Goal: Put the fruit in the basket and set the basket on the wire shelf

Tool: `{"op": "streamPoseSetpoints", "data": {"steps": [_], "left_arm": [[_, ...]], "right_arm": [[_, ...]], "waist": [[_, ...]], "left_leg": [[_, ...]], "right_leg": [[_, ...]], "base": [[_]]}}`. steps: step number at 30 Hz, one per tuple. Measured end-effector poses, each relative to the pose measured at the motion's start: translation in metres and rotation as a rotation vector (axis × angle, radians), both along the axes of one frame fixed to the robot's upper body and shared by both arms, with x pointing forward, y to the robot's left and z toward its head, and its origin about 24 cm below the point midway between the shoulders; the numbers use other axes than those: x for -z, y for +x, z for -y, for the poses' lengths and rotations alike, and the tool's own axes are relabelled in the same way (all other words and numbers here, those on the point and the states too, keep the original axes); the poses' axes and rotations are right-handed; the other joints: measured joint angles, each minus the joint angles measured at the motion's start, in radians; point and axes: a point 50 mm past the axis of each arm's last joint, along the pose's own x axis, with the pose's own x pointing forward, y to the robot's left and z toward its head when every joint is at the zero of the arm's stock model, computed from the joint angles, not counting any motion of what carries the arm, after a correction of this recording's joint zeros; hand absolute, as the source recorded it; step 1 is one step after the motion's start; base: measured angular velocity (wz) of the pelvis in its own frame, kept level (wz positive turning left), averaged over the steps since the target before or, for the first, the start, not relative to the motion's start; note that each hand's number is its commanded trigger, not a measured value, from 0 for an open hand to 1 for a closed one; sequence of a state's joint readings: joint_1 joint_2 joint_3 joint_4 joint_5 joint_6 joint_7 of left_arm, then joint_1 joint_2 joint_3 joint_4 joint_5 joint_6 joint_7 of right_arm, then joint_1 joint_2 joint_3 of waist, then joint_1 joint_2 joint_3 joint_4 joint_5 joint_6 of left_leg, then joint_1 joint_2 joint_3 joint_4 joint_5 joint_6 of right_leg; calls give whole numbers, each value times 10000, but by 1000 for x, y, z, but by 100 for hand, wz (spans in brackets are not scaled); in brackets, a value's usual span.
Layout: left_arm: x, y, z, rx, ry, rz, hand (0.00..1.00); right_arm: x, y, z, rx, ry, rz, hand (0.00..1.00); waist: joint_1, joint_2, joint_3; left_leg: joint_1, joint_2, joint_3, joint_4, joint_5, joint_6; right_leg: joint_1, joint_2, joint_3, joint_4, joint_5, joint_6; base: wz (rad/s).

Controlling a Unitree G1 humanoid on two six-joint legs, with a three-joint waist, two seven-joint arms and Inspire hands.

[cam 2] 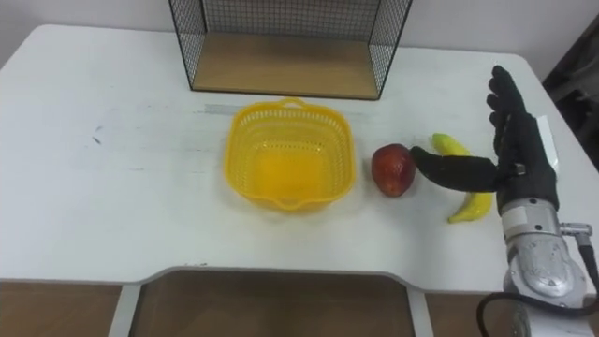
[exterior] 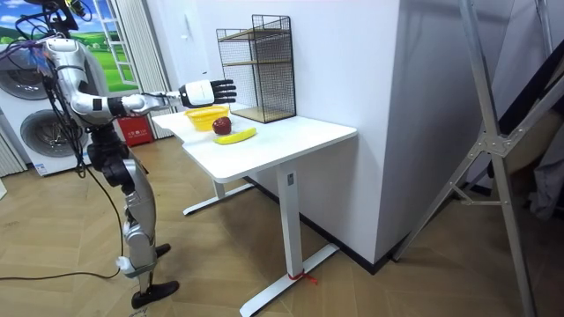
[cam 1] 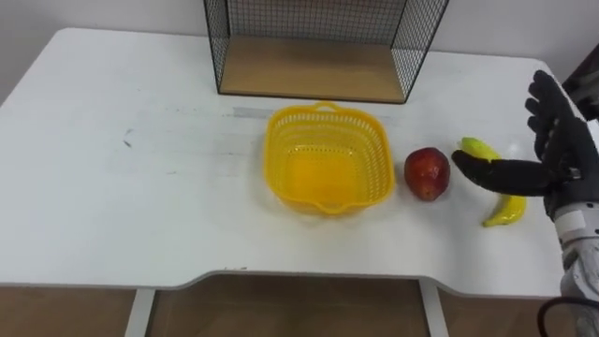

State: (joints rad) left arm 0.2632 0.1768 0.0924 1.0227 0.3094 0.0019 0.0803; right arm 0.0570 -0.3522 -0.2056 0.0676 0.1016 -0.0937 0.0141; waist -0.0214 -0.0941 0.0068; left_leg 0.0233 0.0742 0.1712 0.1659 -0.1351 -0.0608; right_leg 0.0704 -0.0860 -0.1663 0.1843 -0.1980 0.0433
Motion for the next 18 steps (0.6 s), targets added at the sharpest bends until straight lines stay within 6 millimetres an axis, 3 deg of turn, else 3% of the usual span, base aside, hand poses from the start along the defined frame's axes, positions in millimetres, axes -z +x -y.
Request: {"op": "streamPoseSetpoints", "data": {"steps": [11, 18], "left_arm": [[-1, 2, -3, 46, 55, 60, 0], [-1, 5, -4, 402, 37, -40, 0]], "right_arm": [[5, 2, -12, -1165, -253, -518, 0], [24, 5, -14, -1651, -261, -1527, 0]], "waist": [[27, -96, 0], [35, -94, 104]], "left_leg": [[19, -3, -13, 1, 0, 0], [79, -2, -33, 24, -8, 5]], "right_leg": [[38, 0, -5, 3, 8, -11], [133, -3, -39, -20, 8, -11]], "base": [[0], [0]]}}
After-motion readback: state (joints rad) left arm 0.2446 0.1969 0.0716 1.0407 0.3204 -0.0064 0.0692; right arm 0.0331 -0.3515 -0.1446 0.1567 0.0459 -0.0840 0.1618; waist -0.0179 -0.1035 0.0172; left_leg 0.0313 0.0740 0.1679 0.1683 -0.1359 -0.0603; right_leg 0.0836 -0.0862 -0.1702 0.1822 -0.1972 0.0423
